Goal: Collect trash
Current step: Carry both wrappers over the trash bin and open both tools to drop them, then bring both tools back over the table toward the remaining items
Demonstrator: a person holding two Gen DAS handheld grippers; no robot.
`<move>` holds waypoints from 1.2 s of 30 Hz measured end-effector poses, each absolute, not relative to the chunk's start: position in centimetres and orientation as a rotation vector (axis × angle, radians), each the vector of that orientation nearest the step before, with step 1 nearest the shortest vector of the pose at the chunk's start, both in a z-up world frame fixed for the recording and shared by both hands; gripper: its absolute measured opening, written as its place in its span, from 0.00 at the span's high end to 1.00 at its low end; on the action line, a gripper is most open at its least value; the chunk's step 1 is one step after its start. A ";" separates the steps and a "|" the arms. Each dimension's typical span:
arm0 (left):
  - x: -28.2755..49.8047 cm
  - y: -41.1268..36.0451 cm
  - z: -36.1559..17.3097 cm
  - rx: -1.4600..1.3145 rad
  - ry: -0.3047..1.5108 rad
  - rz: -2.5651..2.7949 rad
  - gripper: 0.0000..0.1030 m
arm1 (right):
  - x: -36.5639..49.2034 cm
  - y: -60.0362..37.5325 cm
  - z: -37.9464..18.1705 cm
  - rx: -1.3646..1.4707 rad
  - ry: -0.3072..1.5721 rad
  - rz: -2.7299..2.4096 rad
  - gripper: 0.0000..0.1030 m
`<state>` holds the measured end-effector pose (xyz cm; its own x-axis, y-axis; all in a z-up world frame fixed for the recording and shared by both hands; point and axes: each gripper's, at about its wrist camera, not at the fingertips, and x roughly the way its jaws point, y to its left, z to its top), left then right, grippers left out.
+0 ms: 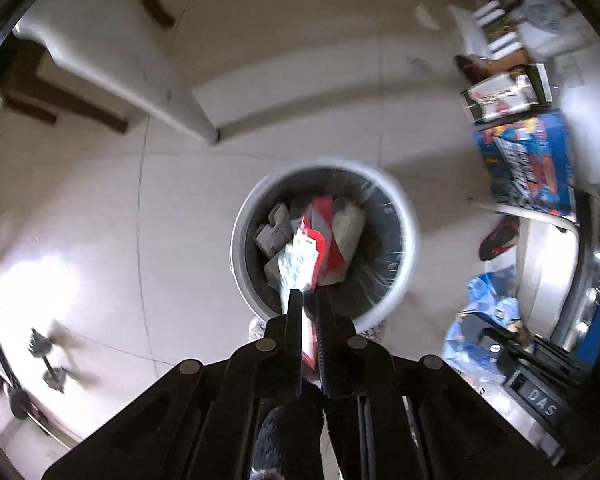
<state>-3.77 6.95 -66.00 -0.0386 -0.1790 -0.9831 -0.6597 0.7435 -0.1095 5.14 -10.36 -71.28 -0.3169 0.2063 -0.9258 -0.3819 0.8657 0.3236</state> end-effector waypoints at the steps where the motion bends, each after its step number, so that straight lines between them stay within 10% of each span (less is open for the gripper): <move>1: -4.1 7.1 -67.2 -0.707 1.596 0.444 0.92 | 5.1 -10.2 -73.2 -0.133 1.819 0.588 0.59; 2: -4.4 7.4 -68.2 -0.709 1.602 0.456 0.85 | 5.0 -10.1 -74.7 -0.133 1.828 0.589 0.36; 5: -5.6 8.1 -69.9 -0.694 1.592 0.494 0.01 | 4.4 -9.8 -78.0 -0.166 1.829 0.600 0.03; 20: -7.7 7.3 -67.5 -0.575 1.568 0.603 0.00 | 2.8 -9.2 -76.6 -0.430 1.688 0.511 0.00; 36: -8.5 5.7 -55.8 -0.587 1.488 0.605 0.00 | 2.5 -10.8 -61.7 -0.417 1.580 0.487 0.00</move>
<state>-8.51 5.73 -55.80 -0.0048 0.0101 -0.9999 -0.6902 0.7235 0.0106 2.51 -10.79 -61.68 -0.0665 0.0262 -0.9974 -0.5399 0.8397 0.0581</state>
